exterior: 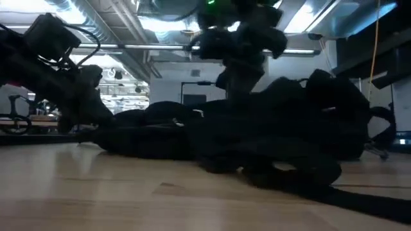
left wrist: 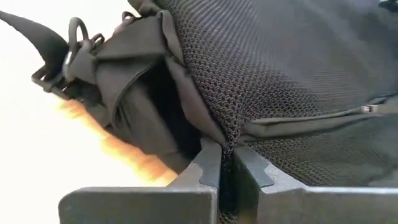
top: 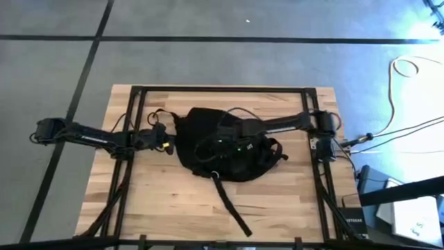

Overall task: Unpack backpack
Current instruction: Close the black bag

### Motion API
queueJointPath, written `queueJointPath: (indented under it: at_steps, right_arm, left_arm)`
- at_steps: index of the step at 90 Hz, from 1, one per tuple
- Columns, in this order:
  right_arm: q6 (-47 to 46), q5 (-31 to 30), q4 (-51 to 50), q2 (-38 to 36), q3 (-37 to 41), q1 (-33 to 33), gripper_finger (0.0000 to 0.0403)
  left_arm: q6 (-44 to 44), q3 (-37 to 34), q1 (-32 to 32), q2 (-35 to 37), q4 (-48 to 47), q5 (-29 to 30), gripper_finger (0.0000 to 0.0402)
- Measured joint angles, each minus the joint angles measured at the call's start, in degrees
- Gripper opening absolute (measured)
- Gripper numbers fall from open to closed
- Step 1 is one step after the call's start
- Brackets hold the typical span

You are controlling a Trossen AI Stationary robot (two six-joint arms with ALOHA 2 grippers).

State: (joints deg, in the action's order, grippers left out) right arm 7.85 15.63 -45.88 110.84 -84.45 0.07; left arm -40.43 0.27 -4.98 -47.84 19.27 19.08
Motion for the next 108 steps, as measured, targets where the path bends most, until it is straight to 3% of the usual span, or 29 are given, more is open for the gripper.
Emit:
queueJointPath:
  at_steps: [12, 28, 36, 50, 61, 69, 87, 100, 108]
  right_arm:
    - [-2.1, -7.0, 8.8, -6.0, 5.9, 0.3, 0.0001]
    - [0.8, -9.1, 10.4, -6.1, 4.1, 0.0, 0.0000]
    - [6.4, -10.7, 10.5, -6.1, 3.0, 0.3, 0.0003]
    - [19.1, -20.4, 10.1, -6.0, 2.0, 2.1, 0.0003]
    - [32.8, -24.4, 10.6, -5.9, 1.9, 4.5, 0.0003]
    - [37.4, -27.8, 13.5, -5.5, 1.9, 5.9, 0.0009]
    - [39.6, -35.6, 14.7, -5.5, 1.9, 6.8, 0.0083]
    - [39.1, -35.7, 15.1, -4.8, 1.9, 7.2, 0.0160]
    - [43.8, -35.6, 15.2, -3.7, 1.9, 8.3, 0.0196]
  left_arm:
    - [0.4, 0.0, 0.0, 1.7, 0.3, -0.8, 0.0000]
    - [0.4, 0.1, 0.1, 2.7, 1.8, -2.9, 0.0000]
    - [0.4, 0.3, 0.1, 2.7, 2.4, -3.6, 0.0000]
    - [1.5, 0.6, 0.1, 2.7, 2.6, -4.0, 0.0000]
    - [1.5, 0.6, 0.1, 2.7, 2.6, -4.3, 0.0000]
    - [1.5, 0.7, 0.1, 2.7, 2.6, -4.3, 0.0000]
    - [1.5, 0.8, 0.1, 2.7, 2.6, -4.5, 0.0000]
    - [1.4, 0.8, 0.1, 2.7, 2.4, -4.7, 0.0000]
    - [1.4, 0.8, 0.1, 2.7, 2.3, -4.8, 0.0000]
